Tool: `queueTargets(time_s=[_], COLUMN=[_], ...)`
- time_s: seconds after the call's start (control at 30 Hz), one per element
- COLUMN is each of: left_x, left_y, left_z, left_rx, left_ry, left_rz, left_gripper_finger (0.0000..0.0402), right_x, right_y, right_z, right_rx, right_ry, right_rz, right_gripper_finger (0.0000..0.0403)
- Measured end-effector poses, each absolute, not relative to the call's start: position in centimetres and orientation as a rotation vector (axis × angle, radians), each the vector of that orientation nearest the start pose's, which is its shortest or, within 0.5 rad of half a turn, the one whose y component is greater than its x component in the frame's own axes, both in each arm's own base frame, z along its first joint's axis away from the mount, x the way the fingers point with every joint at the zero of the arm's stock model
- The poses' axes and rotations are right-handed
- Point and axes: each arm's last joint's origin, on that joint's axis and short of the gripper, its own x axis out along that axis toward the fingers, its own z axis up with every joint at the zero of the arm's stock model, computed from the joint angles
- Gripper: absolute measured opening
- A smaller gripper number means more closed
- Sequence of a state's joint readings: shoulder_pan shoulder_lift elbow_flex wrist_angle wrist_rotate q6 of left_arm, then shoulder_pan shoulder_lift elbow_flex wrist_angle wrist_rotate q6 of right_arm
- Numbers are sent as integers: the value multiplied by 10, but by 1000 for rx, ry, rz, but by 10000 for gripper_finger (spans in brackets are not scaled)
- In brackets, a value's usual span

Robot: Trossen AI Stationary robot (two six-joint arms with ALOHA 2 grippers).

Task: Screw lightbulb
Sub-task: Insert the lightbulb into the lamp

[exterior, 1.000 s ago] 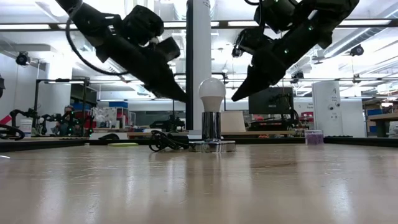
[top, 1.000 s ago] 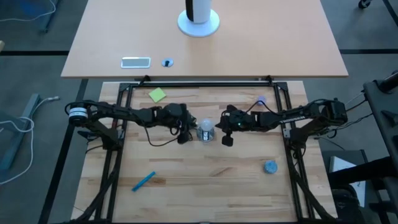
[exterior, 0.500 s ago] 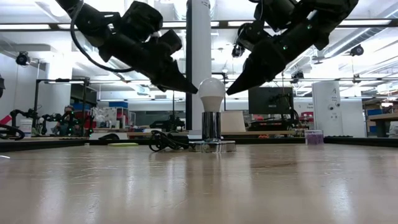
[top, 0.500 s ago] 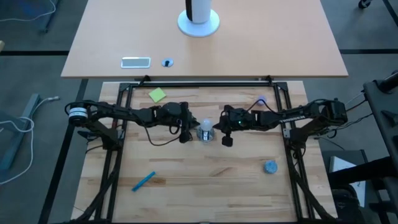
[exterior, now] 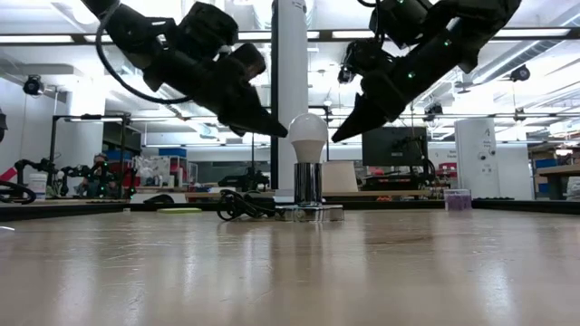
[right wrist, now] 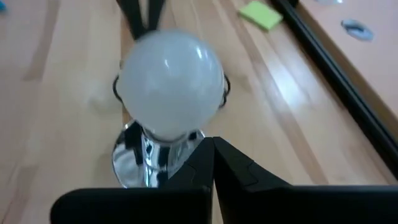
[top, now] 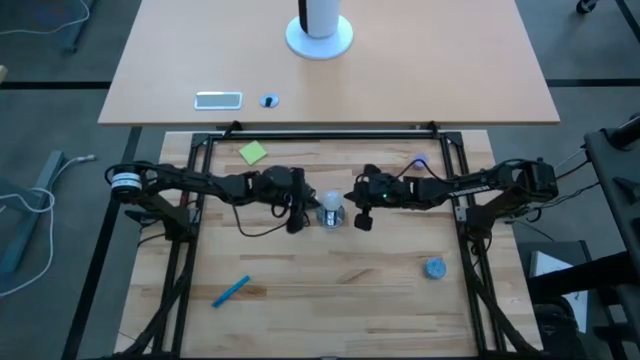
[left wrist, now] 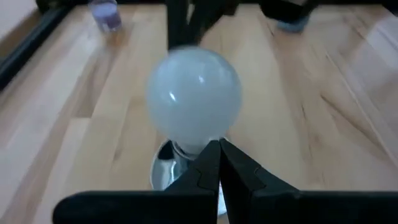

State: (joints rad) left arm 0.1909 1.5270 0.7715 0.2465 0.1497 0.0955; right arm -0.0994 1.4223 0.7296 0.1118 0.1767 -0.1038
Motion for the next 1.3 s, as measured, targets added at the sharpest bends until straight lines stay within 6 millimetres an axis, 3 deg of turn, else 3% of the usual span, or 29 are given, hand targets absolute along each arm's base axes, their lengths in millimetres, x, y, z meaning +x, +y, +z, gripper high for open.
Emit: queueTargets(time_s=[0.4, 0.6, 0.87, 1.3], left_x=[311, 308, 309, 311], left_y=[61, 63, 56, 60], left_z=[190, 187, 190, 190], left_rx=[21, -1, -32, -15], left_ry=[506, 543, 502, 485], left_rz=[100, 135, -116, -18], left_gripper_finger=[0, 0, 0, 0], right_x=[289, 285, 287, 291], right_y=[-28, -29, -33, -30], right_z=[204, 198, 202, 206], right_rx=[-101, -70, -98, -97], right_ry=[555, 623, 584, 517], right_rz=[-108, -173, -222, -101], right_gripper_finger=[0, 0, 0, 0])
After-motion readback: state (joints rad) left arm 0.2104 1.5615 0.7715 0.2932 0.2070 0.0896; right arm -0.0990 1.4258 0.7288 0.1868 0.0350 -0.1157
